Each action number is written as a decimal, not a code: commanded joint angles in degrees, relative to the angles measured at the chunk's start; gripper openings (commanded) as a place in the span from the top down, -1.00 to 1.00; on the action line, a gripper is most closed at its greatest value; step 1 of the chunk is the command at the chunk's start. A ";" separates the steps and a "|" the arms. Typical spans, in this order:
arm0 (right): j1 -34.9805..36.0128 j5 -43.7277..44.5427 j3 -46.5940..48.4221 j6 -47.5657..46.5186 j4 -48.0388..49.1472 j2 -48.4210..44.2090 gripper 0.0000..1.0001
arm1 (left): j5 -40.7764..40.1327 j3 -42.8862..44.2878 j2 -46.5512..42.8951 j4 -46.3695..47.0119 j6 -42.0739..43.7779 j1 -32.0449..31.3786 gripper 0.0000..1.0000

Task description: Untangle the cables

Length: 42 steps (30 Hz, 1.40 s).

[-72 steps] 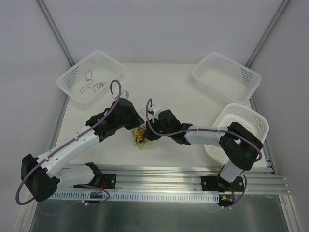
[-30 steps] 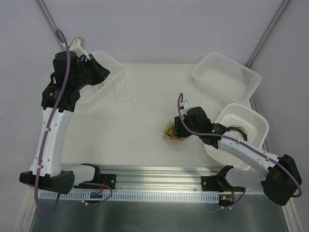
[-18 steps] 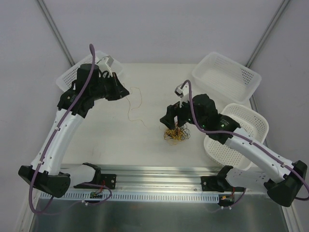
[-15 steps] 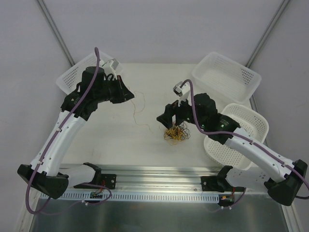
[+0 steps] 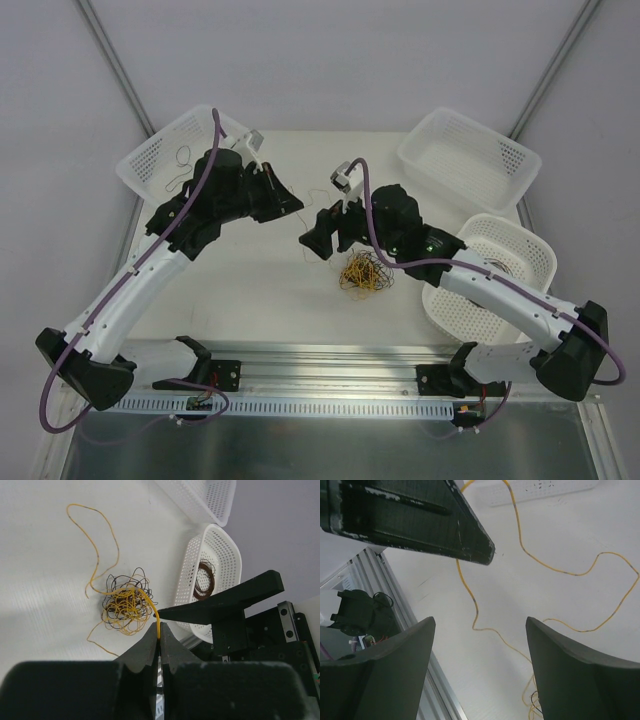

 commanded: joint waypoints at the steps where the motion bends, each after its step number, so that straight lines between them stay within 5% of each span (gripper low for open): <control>1: 0.70 -2.04 4.15 -0.81 5.88 1.09 -0.54 | -1.80 -0.16 -0.49 4.04 -3.41 -0.95 1.00; 4: 0.70 -2.57 5.37 -1.17 6.24 2.58 -0.44 | -1.88 -0.42 -0.31 4.65 -3.94 -1.30 1.00; 11: 0.70 -2.57 8.19 -3.27 4.75 4.61 0.45 | -2.59 -0.07 -0.67 5.62 -3.94 -1.30 1.00; 17: 0.52 -1.34 9.95 -5.82 2.90 4.96 0.99 | -2.85 0.02 -1.28 6.15 -3.51 -1.30 1.00; 21: -0.27 0.85 11.35 -7.32 -0.26 4.52 0.99 | -4.69 -0.25 -2.24 6.15 -1.14 -1.30 0.96; 25: -2.46 1.65 12.67 -8.99 -1.93 3.99 0.99 | -6.72 0.72 -3.39 6.15 2.03 -1.30 0.25; 32: -7.64 5.51 18.11 -14.25 -8.25 3.55 0.99 | -10.67 2.74 -7.25 6.23 8.09 -1.21 -0.48; 42: -19.85 11.82 28.75 -24.71 -12.75 4.52 0.99 | -17.09 -9.37 -14.37 6.32 16.79 -1.21 -0.93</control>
